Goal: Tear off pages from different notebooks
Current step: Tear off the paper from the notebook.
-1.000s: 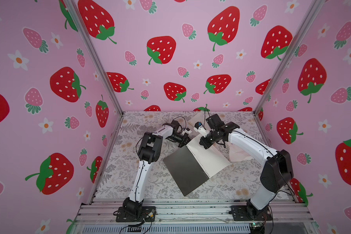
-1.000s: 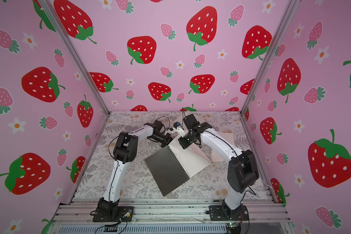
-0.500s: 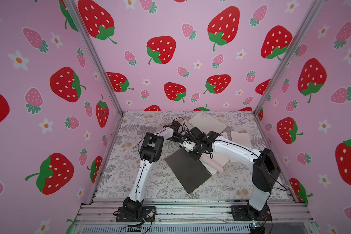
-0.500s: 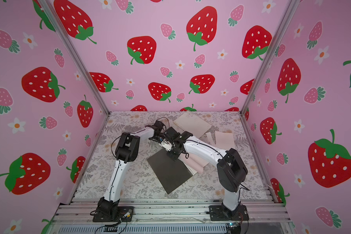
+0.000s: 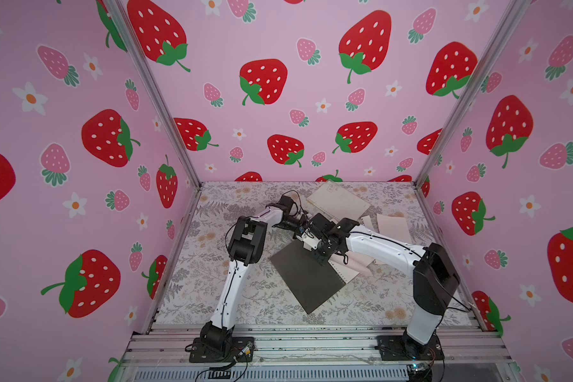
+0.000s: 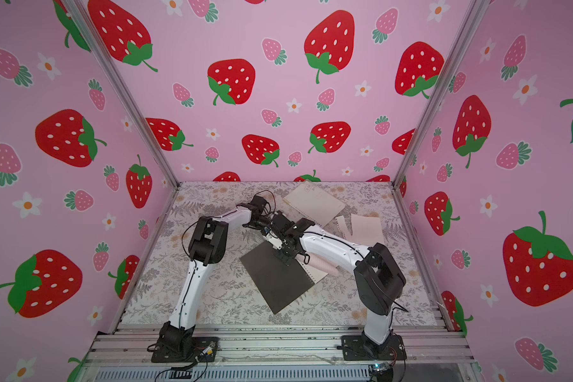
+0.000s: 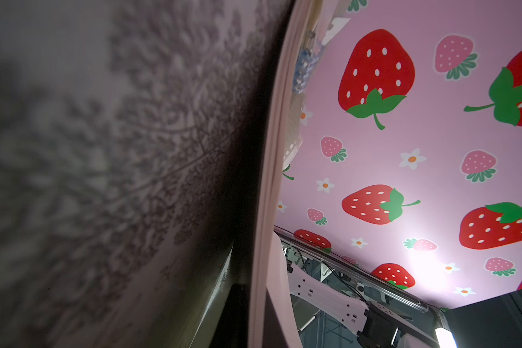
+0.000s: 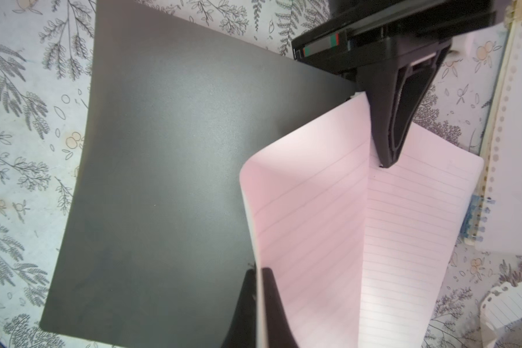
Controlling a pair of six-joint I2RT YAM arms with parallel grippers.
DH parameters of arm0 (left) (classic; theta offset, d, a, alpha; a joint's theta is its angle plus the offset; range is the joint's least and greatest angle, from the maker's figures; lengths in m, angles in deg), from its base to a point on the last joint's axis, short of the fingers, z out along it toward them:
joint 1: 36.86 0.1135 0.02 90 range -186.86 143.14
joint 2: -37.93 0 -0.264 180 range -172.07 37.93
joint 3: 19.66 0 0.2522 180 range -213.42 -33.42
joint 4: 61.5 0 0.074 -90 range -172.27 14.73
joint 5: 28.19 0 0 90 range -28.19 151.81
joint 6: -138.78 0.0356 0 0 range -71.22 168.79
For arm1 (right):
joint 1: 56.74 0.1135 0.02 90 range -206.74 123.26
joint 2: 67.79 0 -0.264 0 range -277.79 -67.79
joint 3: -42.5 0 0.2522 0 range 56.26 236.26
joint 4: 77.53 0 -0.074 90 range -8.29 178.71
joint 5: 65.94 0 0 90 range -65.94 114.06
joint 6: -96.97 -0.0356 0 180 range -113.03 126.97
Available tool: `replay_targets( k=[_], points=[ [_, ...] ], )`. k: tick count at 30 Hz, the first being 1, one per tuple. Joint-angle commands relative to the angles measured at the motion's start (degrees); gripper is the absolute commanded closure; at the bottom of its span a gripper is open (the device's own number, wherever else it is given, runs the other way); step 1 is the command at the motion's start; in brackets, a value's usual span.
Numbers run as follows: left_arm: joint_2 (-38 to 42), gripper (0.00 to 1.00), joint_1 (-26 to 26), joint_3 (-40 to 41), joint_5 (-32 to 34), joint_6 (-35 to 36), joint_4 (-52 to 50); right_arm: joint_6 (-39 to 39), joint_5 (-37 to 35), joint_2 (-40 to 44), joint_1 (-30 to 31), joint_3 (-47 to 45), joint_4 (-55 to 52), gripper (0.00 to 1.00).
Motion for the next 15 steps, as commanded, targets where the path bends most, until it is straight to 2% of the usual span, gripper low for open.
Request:
replay_targets(
  k=[1, 8, 15],
  points=[
    [-1.63, 1.0, 3.43, -3.17, 2.82, -1.0, -1.11, -3.36, 2.75, 2.25, 0.86, -1.68, -7.88, 1.0],
    [-1.48, 1.0, 6.33, -5.22, 4.42, -4.9, 0.74, -3.86, 1.81, 0.92, 0.53, -1.64, -10.56, 1.0],
    [-0.98, 1.0, 6.91, -6.05, 5.01, -1.79, -2.36, -5.0, 0.74, -0.7, -0.45, -0.01, -11.7, 1.0]
  ],
)
